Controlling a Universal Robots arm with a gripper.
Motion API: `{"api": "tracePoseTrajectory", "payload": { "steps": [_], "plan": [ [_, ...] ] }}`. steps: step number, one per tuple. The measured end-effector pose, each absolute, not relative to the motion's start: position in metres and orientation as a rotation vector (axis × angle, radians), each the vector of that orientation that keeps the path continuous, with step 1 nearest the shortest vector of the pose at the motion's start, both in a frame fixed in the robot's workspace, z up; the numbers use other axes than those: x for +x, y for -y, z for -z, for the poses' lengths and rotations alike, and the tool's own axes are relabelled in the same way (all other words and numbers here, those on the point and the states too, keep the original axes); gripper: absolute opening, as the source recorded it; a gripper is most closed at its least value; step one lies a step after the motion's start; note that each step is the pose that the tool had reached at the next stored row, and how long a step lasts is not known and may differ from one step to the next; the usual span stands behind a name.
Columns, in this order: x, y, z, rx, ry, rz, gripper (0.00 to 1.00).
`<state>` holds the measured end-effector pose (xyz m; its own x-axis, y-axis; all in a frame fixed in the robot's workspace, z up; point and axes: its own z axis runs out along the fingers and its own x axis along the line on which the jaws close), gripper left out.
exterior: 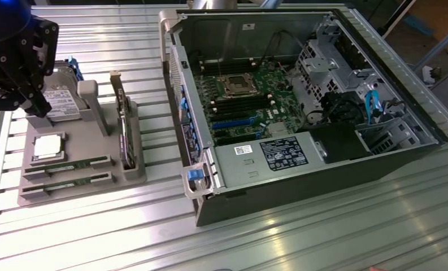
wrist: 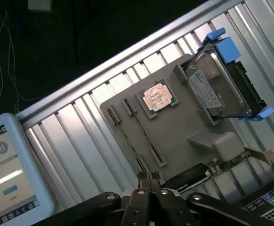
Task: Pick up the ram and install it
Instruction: 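Pick up the ram and move it above insertion slot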
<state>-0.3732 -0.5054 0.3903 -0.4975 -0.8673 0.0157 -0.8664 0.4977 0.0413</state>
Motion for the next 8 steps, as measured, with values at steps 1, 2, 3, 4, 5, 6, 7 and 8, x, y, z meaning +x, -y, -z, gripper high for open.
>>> {"api": "tracePoseTrajectory", "payload": {
  "steps": [1,2,3,4,5,6,7,8],
  "plan": [
    [-0.3732,0.5054,-0.3903,1.572,2.68,0.043,0.11],
    [-0.3732,0.5054,-0.3903,1.591,2.669,0.043,0.11],
    [-0.3732,0.5054,-0.3903,1.607,2.658,0.042,0.11],
    [-0.3732,0.5054,-0.3903,1.623,2.648,0.042,0.11],
    [-0.3732,0.5054,-0.3903,1.641,2.637,0.042,0.11],
    [-0.3732,0.5053,-0.3903,1.656,2.628,0.041,0.11],
    [-0.3732,0.5054,-0.3903,1.675,2.616,0.041,0.11],
    [-0.3732,0.5054,-0.3903,1.702,2.598,0.04,0.11]
  ]
}}
